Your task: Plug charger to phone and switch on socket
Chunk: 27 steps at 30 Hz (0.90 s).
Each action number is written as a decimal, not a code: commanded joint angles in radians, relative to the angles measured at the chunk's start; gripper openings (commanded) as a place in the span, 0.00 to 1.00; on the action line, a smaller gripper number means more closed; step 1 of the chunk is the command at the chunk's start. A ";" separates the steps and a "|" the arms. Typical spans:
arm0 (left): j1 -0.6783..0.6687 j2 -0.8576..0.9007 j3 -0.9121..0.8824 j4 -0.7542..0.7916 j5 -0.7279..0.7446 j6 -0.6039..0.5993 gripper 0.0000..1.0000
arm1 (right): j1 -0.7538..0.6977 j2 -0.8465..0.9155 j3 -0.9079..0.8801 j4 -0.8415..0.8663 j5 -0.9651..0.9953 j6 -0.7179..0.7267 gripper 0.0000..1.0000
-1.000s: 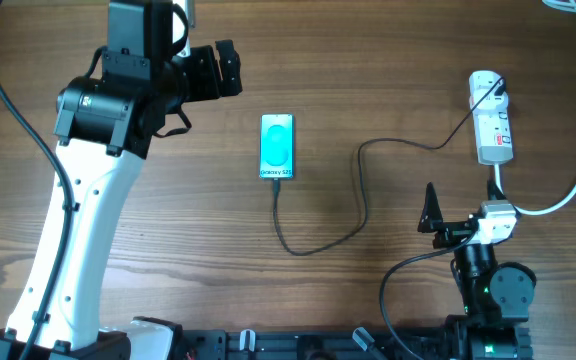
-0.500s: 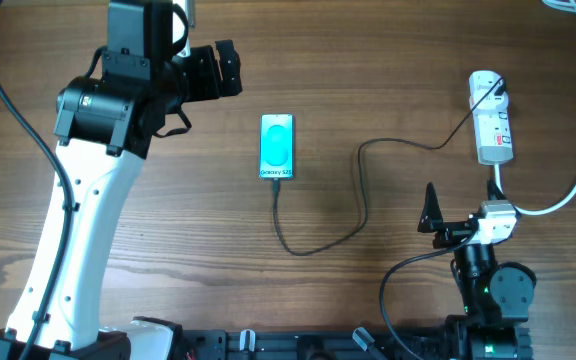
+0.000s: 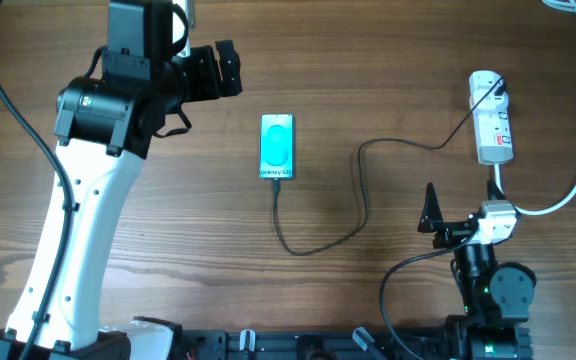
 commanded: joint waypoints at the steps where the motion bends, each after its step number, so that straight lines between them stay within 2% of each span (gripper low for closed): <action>1: 0.003 0.003 -0.008 -0.075 -0.006 -0.002 1.00 | -0.003 -0.013 -0.002 0.003 0.016 -0.018 1.00; 9: 0.004 -0.046 -0.035 -0.154 -0.072 0.007 1.00 | -0.003 -0.013 -0.002 0.003 0.016 -0.018 1.00; 14: 0.032 -0.179 -0.205 -0.132 -0.073 0.138 1.00 | -0.003 -0.013 -0.002 0.003 0.016 -0.018 1.00; 16: 0.048 -0.248 -0.313 -0.065 -0.071 0.137 1.00 | -0.003 -0.013 -0.002 0.003 0.016 -0.018 1.00; 18: 0.077 -0.350 -0.474 0.083 -0.033 0.143 1.00 | -0.003 -0.013 -0.002 0.003 0.016 -0.018 1.00; 23: 0.118 -0.540 -0.792 0.391 0.168 0.298 1.00 | -0.003 -0.013 -0.002 0.003 0.016 -0.018 1.00; 27: 0.145 -0.679 -1.011 0.601 0.201 0.325 1.00 | -0.003 -0.013 -0.002 0.003 0.016 -0.018 1.00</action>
